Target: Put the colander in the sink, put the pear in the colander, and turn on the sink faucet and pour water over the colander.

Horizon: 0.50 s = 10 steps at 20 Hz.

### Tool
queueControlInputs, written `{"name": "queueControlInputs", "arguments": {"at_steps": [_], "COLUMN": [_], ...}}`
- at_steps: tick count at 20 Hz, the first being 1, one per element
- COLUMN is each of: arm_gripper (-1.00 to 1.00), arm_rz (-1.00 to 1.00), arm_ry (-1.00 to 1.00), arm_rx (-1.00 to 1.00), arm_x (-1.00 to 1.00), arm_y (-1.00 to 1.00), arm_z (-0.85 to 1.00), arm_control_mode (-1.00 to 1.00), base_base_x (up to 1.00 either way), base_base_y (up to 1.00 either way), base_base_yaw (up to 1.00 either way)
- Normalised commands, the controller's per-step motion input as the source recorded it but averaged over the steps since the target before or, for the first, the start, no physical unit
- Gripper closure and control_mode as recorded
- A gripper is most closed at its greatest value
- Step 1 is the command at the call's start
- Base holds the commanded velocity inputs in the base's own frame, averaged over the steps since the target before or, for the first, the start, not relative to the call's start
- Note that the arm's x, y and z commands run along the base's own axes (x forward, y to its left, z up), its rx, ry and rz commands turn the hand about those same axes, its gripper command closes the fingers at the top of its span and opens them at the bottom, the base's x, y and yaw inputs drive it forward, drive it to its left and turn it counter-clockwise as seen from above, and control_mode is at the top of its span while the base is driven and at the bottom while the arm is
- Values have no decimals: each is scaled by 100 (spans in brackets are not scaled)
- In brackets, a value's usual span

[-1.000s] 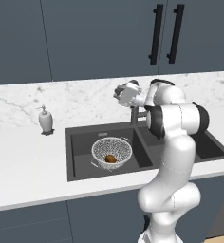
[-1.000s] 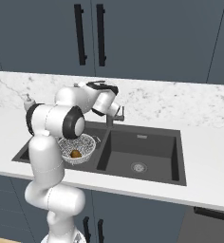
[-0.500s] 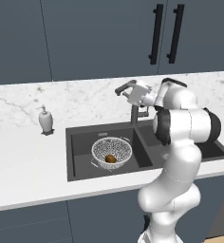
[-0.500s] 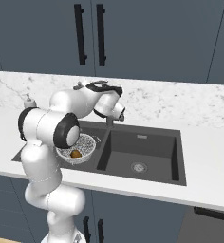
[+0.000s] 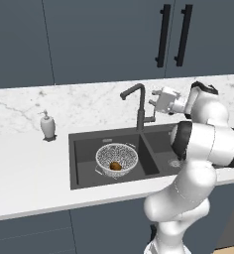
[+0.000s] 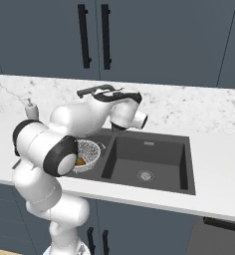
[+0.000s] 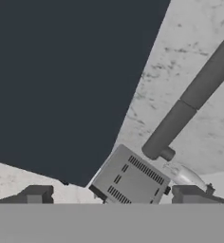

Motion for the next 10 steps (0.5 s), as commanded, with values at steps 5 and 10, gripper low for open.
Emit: {"name": "queueControlInputs", "arguments": {"at_steps": [5, 10], "arm_gripper": [-100, -100], "arm_rz": [-5, -13], "arm_ry": [0, 0], "arm_rx": [-24, -26], "arm_x": [-48, -31], "arm_y": [-78, -69], "arm_z": [-16, -64], "arm_control_mode": [-100, -100], "base_base_x": [0, 0], "base_base_y": [0, 0], "base_base_yaw": [0, 0]}}
